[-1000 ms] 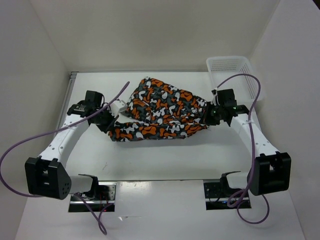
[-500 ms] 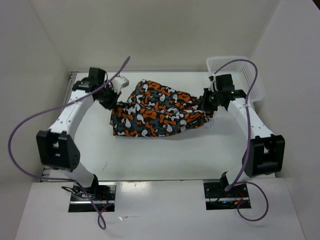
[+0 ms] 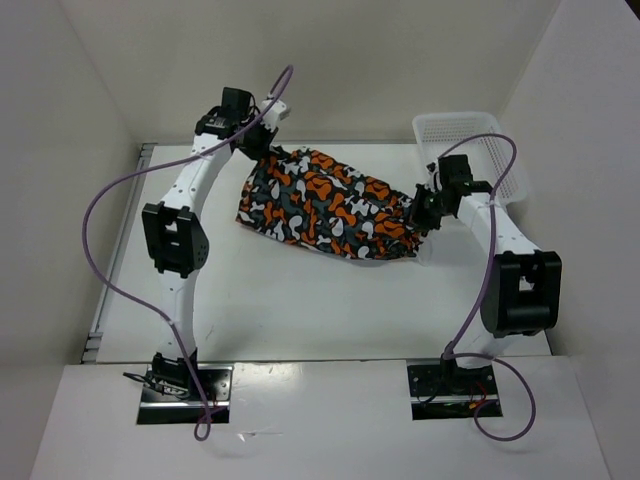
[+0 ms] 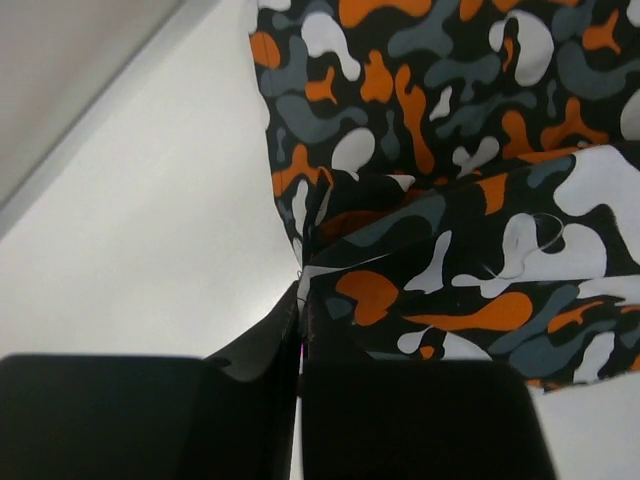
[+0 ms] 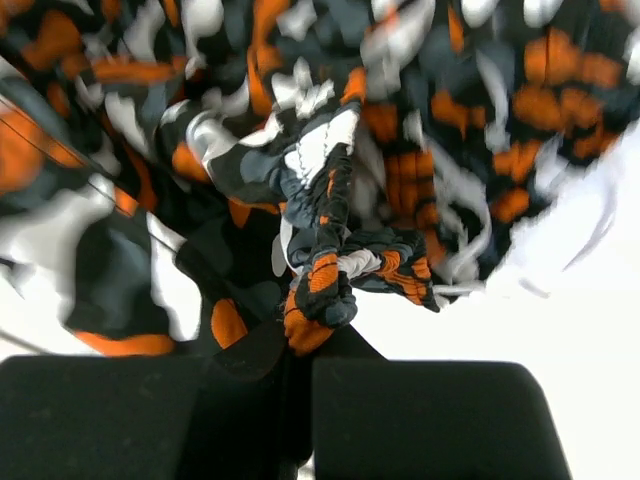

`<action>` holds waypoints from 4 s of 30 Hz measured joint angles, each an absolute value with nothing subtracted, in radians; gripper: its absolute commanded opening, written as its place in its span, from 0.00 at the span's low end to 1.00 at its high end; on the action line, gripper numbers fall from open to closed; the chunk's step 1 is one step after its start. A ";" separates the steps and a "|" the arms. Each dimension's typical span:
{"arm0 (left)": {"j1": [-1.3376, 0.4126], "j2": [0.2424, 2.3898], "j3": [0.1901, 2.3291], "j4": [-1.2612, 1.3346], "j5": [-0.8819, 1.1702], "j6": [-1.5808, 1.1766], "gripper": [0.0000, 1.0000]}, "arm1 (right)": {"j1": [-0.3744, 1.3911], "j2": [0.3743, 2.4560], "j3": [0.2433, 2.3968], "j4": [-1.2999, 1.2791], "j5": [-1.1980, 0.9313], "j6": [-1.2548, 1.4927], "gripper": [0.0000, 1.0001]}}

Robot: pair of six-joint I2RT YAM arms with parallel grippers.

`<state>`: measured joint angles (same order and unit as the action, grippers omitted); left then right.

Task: Fold and stack the shorts
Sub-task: Fold the shorts

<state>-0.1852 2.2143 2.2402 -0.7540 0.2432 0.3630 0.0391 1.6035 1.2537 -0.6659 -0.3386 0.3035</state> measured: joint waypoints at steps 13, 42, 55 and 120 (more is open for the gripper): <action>-0.242 2.631 2.892 -0.754 0.234 0.270 0.10 | -0.067 1.598 1.217 -0.649 -0.624 0.394 0.21; -0.067 2.520 2.476 -0.894 0.372 0.256 1.00 | 0.355 1.874 1.662 -0.686 -0.049 0.178 0.94; -0.150 2.552 2.326 -0.882 0.474 0.231 0.52 | 0.427 2.106 1.719 -0.636 0.095 0.016 0.44; -0.129 2.223 1.859 -0.780 0.604 0.234 0.00 | 0.152 1.775 1.285 -0.875 -0.263 -0.428 0.16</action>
<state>-0.1291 2.2234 1.8587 -0.7803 0.6044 0.2337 0.1516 1.7752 1.2850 -0.8745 -0.2626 -0.4282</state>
